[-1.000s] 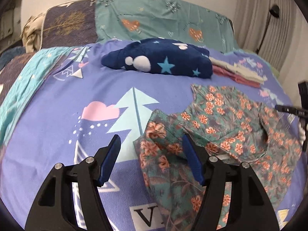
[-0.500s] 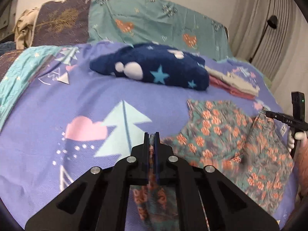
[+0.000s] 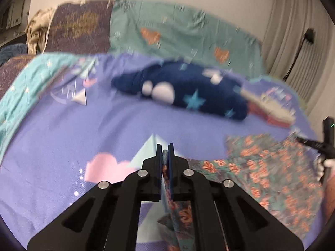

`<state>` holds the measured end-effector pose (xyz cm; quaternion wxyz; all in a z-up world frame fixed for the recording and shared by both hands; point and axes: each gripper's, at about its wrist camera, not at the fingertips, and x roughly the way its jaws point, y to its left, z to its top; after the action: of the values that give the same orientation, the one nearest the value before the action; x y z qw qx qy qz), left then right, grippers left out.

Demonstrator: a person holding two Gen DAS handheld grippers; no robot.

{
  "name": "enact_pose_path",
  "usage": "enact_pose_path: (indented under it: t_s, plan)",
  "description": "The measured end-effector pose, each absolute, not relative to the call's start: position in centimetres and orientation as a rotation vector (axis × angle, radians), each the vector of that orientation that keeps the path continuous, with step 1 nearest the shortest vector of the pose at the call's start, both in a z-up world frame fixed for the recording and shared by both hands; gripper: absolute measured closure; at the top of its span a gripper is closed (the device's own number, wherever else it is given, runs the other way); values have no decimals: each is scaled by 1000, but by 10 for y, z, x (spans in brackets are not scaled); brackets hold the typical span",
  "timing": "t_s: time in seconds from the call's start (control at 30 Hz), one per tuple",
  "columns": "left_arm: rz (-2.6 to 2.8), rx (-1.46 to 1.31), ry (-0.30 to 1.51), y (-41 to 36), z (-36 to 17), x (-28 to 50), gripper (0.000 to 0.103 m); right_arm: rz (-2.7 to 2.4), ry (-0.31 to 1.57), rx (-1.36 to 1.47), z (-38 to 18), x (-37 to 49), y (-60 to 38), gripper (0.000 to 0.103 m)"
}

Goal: Fold small clothes

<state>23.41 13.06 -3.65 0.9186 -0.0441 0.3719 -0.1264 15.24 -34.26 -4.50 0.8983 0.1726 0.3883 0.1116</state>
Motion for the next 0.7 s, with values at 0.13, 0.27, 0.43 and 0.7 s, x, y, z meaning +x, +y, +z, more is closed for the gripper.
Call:
enact_pose_path:
  t_s: [0.13,0.27,0.43,0.7]
  plan:
    - [-254,-75,791,130,-50,234,99,230,801,385,-52,152,-344,96]
    - [-239,-121,721,140,-32,230,99,268,720,417,-34,151,-348,96]
    - [-122,0,761,138,-35,247,101,196,829,350,-49,171,-338,75]
    - [-206,-7,734,120,-12,185,77,190,839,364,-51,112,-356,61]
